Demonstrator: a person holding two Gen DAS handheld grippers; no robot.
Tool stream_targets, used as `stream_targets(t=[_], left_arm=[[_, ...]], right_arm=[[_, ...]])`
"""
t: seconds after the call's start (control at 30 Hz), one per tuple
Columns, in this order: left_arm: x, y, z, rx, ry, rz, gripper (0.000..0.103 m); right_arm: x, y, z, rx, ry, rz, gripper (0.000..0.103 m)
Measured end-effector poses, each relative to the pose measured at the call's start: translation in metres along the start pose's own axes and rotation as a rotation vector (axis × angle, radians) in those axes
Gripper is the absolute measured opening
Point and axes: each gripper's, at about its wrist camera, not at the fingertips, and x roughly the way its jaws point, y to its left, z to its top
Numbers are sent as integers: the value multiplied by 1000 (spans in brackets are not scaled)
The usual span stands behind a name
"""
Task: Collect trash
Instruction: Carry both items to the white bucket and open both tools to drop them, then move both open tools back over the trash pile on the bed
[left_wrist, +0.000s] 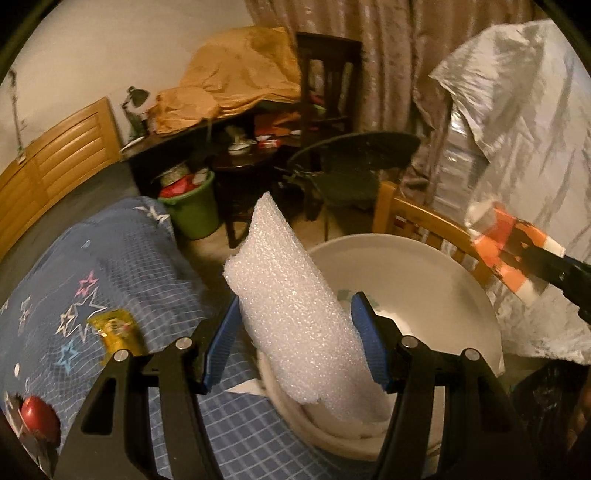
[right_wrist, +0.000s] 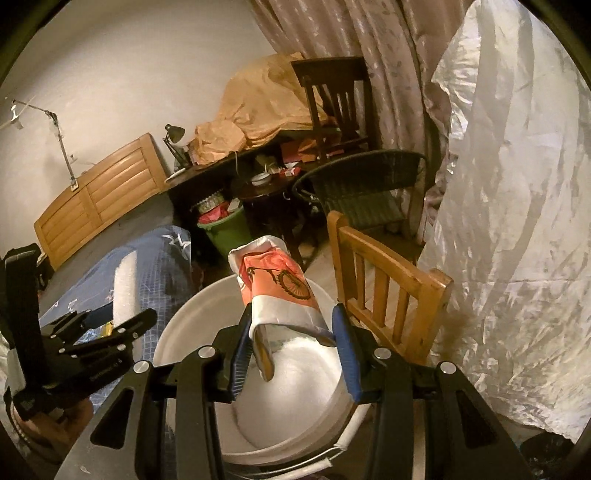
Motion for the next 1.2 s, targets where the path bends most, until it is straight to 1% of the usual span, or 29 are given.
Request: stream_targets(t=[0.1, 0.3, 0.37, 0.43, 0.5, 0.53, 0.57, 0.63, 0.77, 0.97, 1.2], left_arm=[[7, -12, -1, 35, 9, -15, 59], [25, -23, 1, 57, 33, -18, 59], [28, -20, 1, 51, 41, -22, 60], [36, -17, 2, 35, 64, -47, 62], [43, -14, 2, 15, 85, -62, 76], [44, -12, 2, 6, 82, -65, 89], [44, -10, 2, -3, 77, -68, 92], [45, -6, 2, -7, 76, -68, 92], [44, 2, 2, -29, 76, -44, 92], [32, 12, -4, -64, 51, -6, 92], [3, 37, -30, -110, 10, 118, 93]], right_arm=[[5, -5, -1, 13, 15, 11, 43], [24, -2, 0, 15, 39, 25, 43], [31, 0, 1, 11, 47, 25, 44], [41, 4, 2, -9, 73, 27, 47], [48, 4, 4, -6, 76, 13, 53], [51, 4, 4, 3, 79, 4, 60], [54, 3, 4, 11, 80, 2, 61], [56, 0, 3, 25, 79, 3, 61], [56, -5, 0, 32, 72, -1, 61], [47, -6, -4, 44, 48, 3, 61], [28, 15, -13, 22, -19, 14, 61]])
